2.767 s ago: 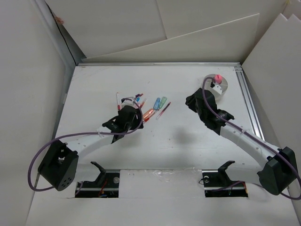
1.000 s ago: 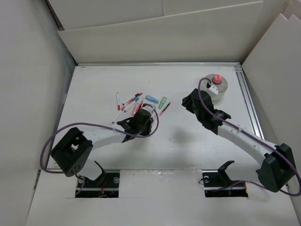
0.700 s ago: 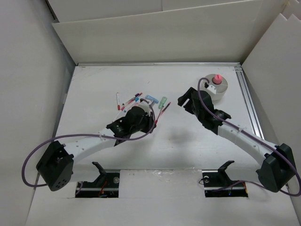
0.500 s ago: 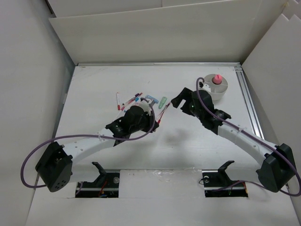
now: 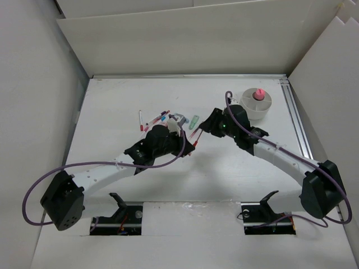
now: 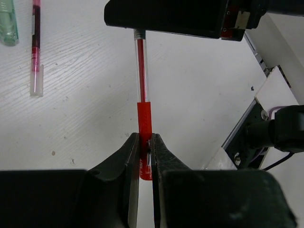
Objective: Sort the stationery into containers
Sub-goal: Pick up the pen from the center of the board, then place the pen in the storage box.
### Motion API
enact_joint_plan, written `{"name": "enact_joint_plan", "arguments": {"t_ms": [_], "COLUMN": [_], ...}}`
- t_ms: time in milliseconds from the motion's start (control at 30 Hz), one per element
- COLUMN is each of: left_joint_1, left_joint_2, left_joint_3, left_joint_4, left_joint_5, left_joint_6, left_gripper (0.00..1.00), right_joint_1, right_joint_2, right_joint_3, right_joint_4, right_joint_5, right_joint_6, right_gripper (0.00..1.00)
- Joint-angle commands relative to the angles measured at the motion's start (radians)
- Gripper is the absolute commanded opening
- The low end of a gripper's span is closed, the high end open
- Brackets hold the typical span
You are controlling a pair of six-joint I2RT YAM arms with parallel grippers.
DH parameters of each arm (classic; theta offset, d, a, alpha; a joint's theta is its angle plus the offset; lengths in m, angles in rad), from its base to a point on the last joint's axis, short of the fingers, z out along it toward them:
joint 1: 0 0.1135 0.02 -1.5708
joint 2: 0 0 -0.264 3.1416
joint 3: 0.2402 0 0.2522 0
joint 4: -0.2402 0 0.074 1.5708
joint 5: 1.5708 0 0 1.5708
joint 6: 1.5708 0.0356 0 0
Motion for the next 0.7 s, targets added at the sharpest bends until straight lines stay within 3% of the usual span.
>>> {"name": "enact_joint_plan", "arguments": {"t_ms": [0, 33, 67, 200, 233, 267, 433, 667], "left_joint_1": [-0.004, -0.004, -0.004, -0.004, -0.004, -0.004, -0.004, -0.004], "left_joint_2": [-0.043, -0.043, -0.043, -0.043, -0.043, -0.043, -0.081, -0.167], "left_joint_3": [-0.008, -0.008, -0.008, -0.008, -0.008, -0.008, -0.028, -0.049], "left_joint_4": [0.079, 0.079, 0.079, 0.090, 0.090, 0.099, 0.122, 0.087], "left_joint_5": [0.035, 0.035, 0.035, 0.035, 0.026, 0.016, -0.052, -0.181], "left_joint_6": [-0.011, -0.011, -0.011, -0.011, -0.011, -0.011, -0.011, -0.011], "left_gripper": [0.00, 0.00, 0.00, 0.00, 0.01, 0.16, 0.62, 0.71], "right_joint_1": [-0.009, -0.009, -0.009, -0.018, -0.018, -0.030, -0.081, -0.205], "right_joint_2": [0.000, 0.000, 0.009, 0.009, -0.002, -0.002, -0.023, -0.023], "right_joint_3": [0.046, 0.046, 0.046, 0.046, 0.046, 0.046, 0.093, 0.263], "right_joint_4": [0.067, 0.067, 0.067, 0.067, 0.067, 0.067, 0.026, -0.133], "right_joint_5": [-0.042, -0.051, -0.051, -0.051, -0.034, -0.010, 0.150, 0.518], "right_joint_6": [-0.004, 0.005, 0.005, 0.016, 0.025, 0.025, 0.059, 0.094], "right_gripper": [0.43, 0.38, 0.27, 0.07, 0.05, 0.05, 0.00, 0.00]}}
